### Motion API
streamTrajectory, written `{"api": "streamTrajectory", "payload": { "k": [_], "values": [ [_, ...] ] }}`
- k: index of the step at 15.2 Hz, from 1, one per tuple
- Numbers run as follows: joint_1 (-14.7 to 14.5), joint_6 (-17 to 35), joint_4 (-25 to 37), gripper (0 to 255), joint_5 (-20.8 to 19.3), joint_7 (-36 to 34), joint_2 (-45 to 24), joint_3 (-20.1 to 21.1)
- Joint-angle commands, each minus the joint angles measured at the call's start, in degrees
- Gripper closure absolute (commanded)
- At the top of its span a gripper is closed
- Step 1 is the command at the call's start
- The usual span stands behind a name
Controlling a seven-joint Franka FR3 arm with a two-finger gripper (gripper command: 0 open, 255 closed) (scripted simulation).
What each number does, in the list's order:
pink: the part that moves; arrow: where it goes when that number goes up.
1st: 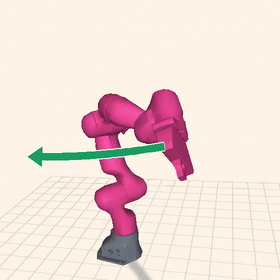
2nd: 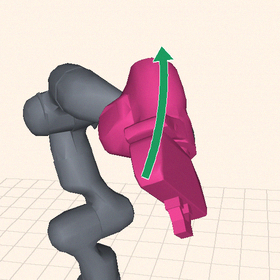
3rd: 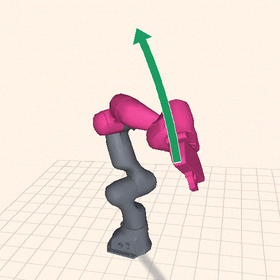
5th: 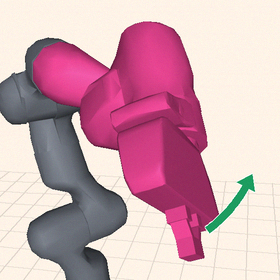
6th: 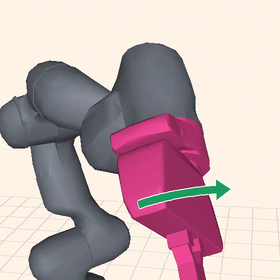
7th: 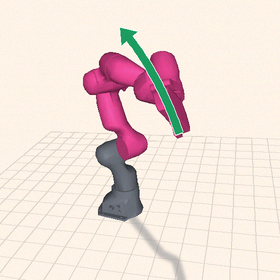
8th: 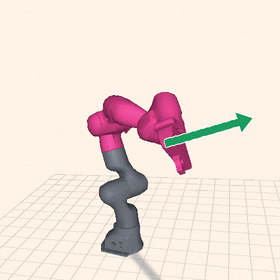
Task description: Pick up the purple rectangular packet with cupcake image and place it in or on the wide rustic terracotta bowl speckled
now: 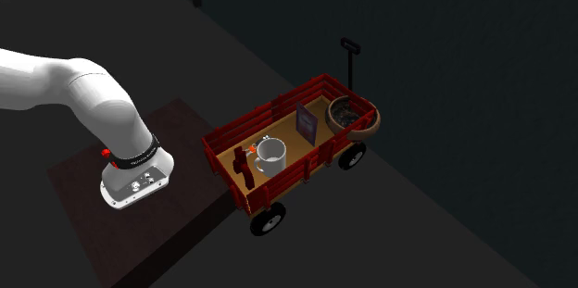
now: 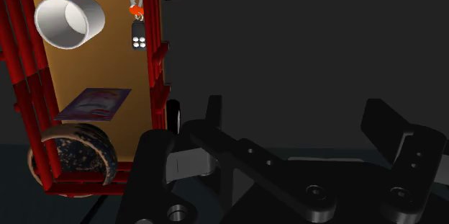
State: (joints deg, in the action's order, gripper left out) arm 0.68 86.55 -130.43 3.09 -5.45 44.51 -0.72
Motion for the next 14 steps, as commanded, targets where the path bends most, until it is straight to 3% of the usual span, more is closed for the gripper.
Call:
{"api": "streamTrajectory", "payload": {
  "k": [1,8,14],
  "values": [
    [0.0,0.0,0.0,0,0.0,0.0,0.0,0.0],
    [-2.5,6.3,-9.8,0,-8.2,22.1,3.1,-10.1],
    [-4.4,13.6,-14.0,0,-15.8,40.9,0.5,-20.0]
  ]
}}
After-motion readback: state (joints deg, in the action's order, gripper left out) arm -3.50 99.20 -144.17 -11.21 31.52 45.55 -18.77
